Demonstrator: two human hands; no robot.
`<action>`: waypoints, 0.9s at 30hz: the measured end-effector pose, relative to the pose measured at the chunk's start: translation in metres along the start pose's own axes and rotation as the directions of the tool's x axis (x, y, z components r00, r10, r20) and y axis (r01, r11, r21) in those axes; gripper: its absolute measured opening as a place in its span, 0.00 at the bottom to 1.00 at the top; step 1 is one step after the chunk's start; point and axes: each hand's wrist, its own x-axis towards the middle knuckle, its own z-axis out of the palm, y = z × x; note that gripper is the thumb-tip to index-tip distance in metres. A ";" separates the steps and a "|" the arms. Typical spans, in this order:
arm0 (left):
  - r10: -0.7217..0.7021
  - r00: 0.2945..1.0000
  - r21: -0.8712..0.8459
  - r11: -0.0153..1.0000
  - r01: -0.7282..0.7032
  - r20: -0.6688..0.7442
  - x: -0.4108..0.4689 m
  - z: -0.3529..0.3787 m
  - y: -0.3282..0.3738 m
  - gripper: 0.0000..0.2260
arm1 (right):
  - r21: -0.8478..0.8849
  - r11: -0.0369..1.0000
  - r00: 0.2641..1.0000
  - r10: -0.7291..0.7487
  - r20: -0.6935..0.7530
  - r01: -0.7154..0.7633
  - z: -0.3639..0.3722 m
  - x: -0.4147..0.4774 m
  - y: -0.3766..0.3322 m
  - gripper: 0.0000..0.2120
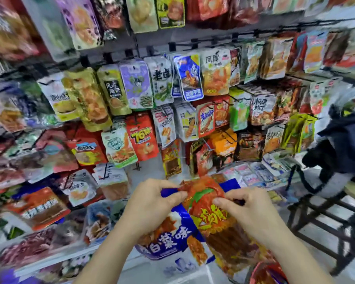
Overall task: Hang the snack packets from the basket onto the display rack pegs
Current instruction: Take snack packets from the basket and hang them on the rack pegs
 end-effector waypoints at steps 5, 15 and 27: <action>-0.118 0.992 -0.272 0.954 0.123 0.035 0.041 -0.032 -0.033 0.18 | -0.020 0.999 0.999 0.034 -0.018 -0.034 0.040 0.045 -0.001 0.15; -0.107 0.994 -0.227 0.967 0.113 0.040 0.119 -0.026 -0.094 0.16 | 0.047 0.978 0.976 0.206 -0.067 -0.203 0.088 0.099 0.038 0.26; -0.300 0.954 -0.340 0.895 0.289 0.020 0.203 0.050 -0.145 0.24 | 0.168 0.919 0.931 0.364 -0.016 -0.357 0.120 0.171 0.153 0.28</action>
